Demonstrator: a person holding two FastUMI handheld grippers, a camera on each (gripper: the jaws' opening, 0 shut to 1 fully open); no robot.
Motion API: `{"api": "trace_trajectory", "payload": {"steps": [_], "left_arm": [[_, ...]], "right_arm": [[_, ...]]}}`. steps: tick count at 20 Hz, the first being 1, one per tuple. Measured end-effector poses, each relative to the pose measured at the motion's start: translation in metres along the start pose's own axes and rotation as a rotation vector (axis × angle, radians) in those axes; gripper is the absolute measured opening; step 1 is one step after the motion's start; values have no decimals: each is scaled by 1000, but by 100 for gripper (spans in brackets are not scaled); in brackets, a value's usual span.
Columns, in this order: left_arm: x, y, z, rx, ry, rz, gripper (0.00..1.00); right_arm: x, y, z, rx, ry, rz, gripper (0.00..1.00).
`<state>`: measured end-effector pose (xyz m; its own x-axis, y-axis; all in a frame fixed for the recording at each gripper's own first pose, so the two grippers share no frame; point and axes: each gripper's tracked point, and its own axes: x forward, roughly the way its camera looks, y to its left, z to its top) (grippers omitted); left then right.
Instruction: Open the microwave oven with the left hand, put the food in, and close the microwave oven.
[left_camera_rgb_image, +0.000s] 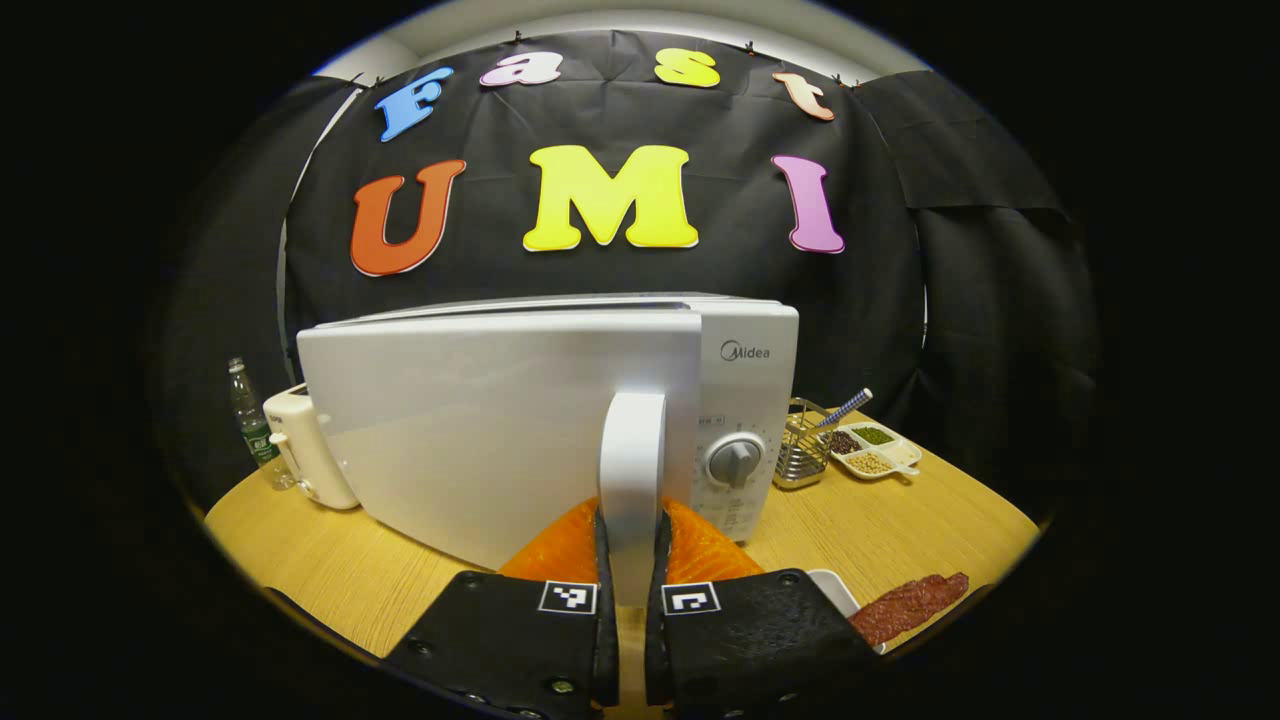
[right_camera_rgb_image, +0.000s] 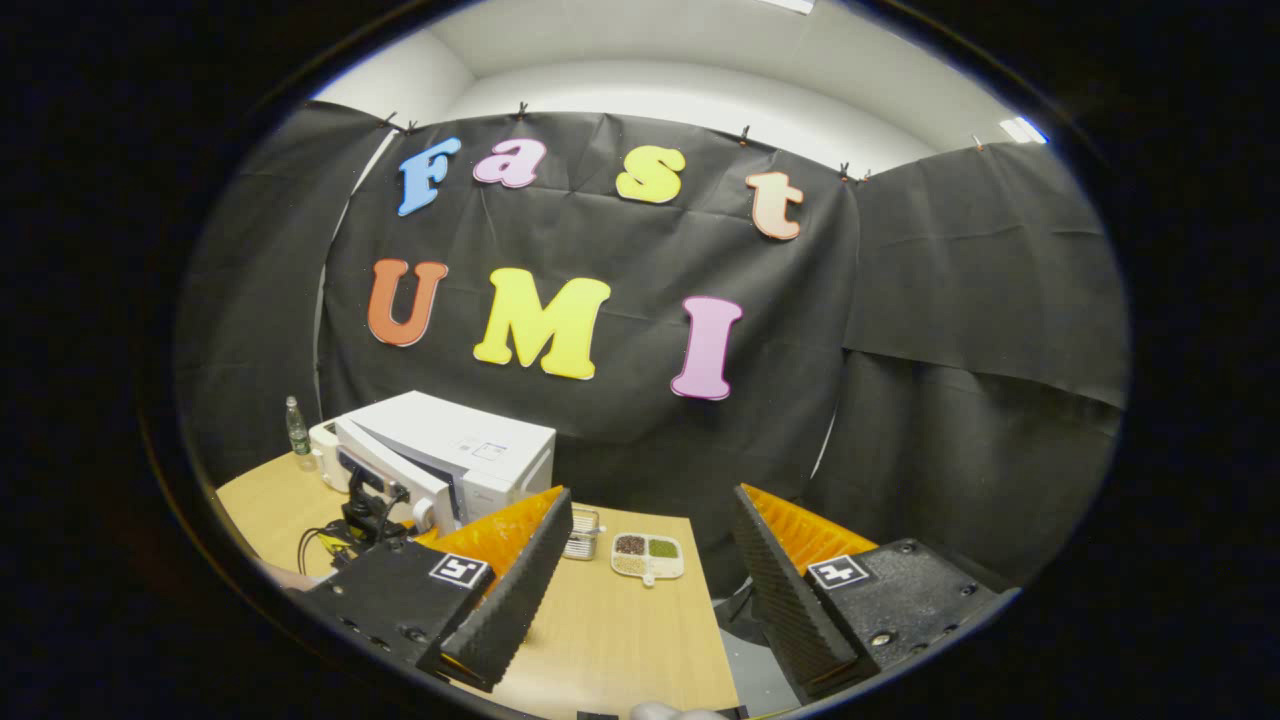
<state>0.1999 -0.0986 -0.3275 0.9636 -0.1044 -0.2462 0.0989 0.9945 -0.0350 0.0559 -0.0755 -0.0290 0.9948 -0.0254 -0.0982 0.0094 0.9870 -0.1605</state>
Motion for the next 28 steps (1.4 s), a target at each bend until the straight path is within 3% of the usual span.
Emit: {"api": "trace_trajectory", "payload": {"steps": [5,6,7,11,15,16,19,20,23,26,27,28], "left_arm": [[-42,20,-11,13,31,5,10],[-49,24,-13,10,37,9,2],[-53,26,-14,14,46,15,11],[-69,37,-18,32,65,35,14],[-81,51,-18,35,75,57,26],[-85,54,-19,44,83,55,33],[-101,76,-20,99,86,80,45],[-106,83,-21,103,84,79,60],[-125,99,-25,116,92,77,80],[-146,120,-20,145,61,92,87],[-152,126,-19,137,55,95,82],[-158,134,-21,122,60,102,90]], "right_arm": [[2,27,-6,55,26,79,100],[0,32,-4,53,24,91,96],[-2,38,-5,49,20,103,96],[-12,51,-1,47,9,126,96],[-26,48,-2,62,15,104,96],[-30,47,-2,70,14,96,100],[-42,47,-7,77,18,76,96],[-45,50,-8,85,20,78,96],[-51,60,-12,98,27,83,96],[-54,73,-11,115,24,103,100],[-54,79,-10,117,21,113,100],[-54,84,-9,119,20,120,96]]}}
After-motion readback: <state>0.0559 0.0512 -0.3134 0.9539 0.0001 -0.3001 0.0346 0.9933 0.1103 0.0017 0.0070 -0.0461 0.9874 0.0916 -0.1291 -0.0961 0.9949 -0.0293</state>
